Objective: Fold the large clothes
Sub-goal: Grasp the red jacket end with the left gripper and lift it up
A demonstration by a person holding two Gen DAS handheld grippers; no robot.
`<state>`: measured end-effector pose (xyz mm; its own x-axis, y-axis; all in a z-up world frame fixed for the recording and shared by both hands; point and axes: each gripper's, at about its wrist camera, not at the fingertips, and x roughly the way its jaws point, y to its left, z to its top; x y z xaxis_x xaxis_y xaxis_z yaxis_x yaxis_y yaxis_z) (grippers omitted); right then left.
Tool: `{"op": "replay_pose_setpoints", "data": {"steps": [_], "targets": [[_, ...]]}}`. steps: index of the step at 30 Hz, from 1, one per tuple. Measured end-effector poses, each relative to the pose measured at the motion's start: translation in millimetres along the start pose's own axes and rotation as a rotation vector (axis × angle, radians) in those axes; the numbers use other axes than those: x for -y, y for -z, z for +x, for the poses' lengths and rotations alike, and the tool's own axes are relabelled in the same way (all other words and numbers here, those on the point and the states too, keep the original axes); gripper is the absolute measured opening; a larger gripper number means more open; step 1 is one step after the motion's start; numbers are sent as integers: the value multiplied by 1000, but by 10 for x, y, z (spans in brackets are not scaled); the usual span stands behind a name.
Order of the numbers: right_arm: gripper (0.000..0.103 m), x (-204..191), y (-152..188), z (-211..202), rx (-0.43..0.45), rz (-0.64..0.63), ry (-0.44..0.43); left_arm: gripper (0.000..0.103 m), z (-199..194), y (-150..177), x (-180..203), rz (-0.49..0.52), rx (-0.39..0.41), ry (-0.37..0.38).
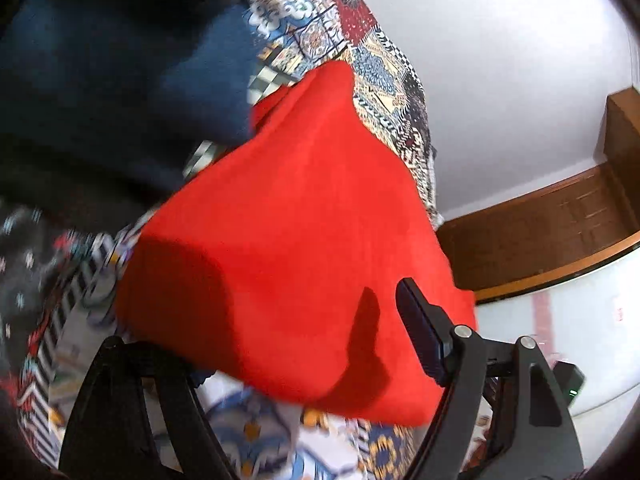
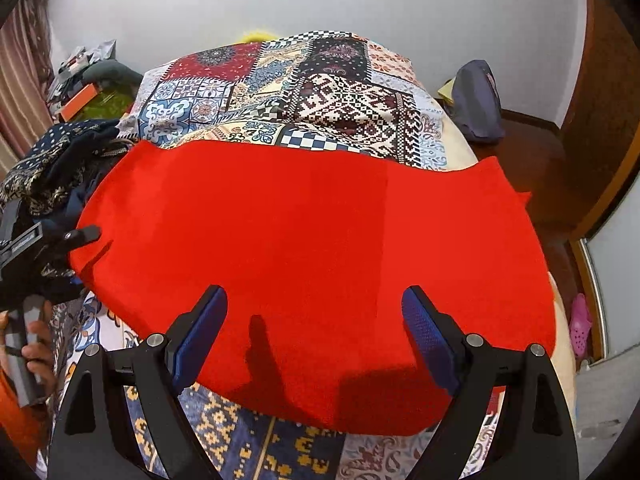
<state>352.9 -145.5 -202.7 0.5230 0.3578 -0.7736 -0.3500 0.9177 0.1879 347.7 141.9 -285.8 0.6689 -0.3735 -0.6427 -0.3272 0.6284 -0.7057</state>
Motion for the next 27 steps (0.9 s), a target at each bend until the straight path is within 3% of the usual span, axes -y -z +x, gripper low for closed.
{"op": "replay_pose_setpoints", "data": {"steps": [3,5,7,10,12,17,20,23,27], "targets": [[87,39,11,44,-15,34,-9,77,20,-62,69,22,77,-60],[87,76,15,71,-29,59,-10,60,68,-80,121,17,103,-109],[87,113,21,69,-38,82,-9,28,130,-85,217,37,106,-163],[87,139,21,15,-40,102,-9,12,109,-123,423,120,142,-239],[87,151,9,-44,-37,104,2,11,-2,-119,663,194,185,-251],[87,124,-94,-205,-19,103,-2,9,-447,-231,1220,349,236,-151],[87,-12,-188,-261,-9,107,-35,9,-713,-297,1472,403,291,-131],[87,-268,-267,-232,-7,98,-107,9,-1020,-351,1558,424,359,-147],[87,-737,-326,-56,-37,49,-198,9,-1313,-351,1503,454,436,-232]]}}
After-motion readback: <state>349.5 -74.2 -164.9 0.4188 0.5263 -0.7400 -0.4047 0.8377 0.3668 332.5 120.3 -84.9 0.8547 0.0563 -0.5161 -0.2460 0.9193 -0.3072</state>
